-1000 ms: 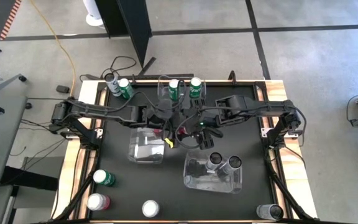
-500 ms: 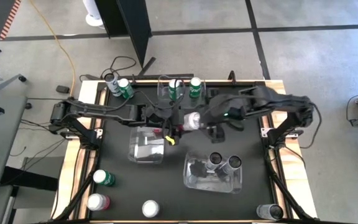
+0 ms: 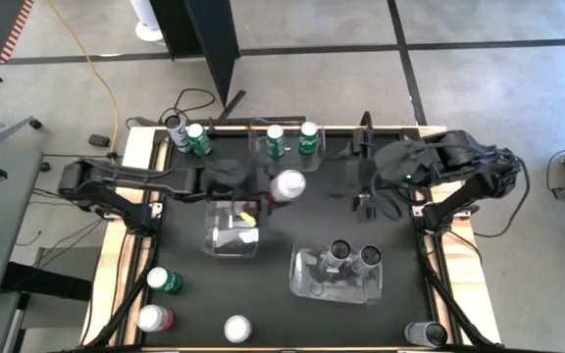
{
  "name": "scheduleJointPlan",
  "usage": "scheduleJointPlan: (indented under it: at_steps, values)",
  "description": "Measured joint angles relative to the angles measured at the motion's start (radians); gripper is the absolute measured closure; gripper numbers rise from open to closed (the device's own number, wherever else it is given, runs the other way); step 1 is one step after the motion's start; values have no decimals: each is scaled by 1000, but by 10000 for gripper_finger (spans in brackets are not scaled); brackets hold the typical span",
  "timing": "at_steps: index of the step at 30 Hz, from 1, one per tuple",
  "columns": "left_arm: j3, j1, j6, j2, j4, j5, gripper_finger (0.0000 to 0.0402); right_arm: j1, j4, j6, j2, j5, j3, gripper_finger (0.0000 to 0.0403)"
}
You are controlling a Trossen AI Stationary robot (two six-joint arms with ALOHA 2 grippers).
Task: Sort soda cans
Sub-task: Put the pink soda can into the middle transparent bin
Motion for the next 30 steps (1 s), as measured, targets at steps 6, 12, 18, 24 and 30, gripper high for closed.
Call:
scheduleJointPlan:
  at_steps: [6,12,18,24,30]
  values:
    - [-302,64,-76,-246,155,-1,121,2,10,-11,30,4,0,38]
    - [-492,81,-96,-461,193,3,121,-26,122,-80,115,-67,0,55]
    - [-651,63,-151,-540,291,-5,121,-71,288,-166,253,-212,0,104]
    - [-735,37,-157,-541,414,-5,121,-117,411,-190,371,-276,0,229]
    - [-758,5,-144,-530,394,-4,121,-129,515,-153,421,-285,-1,388]
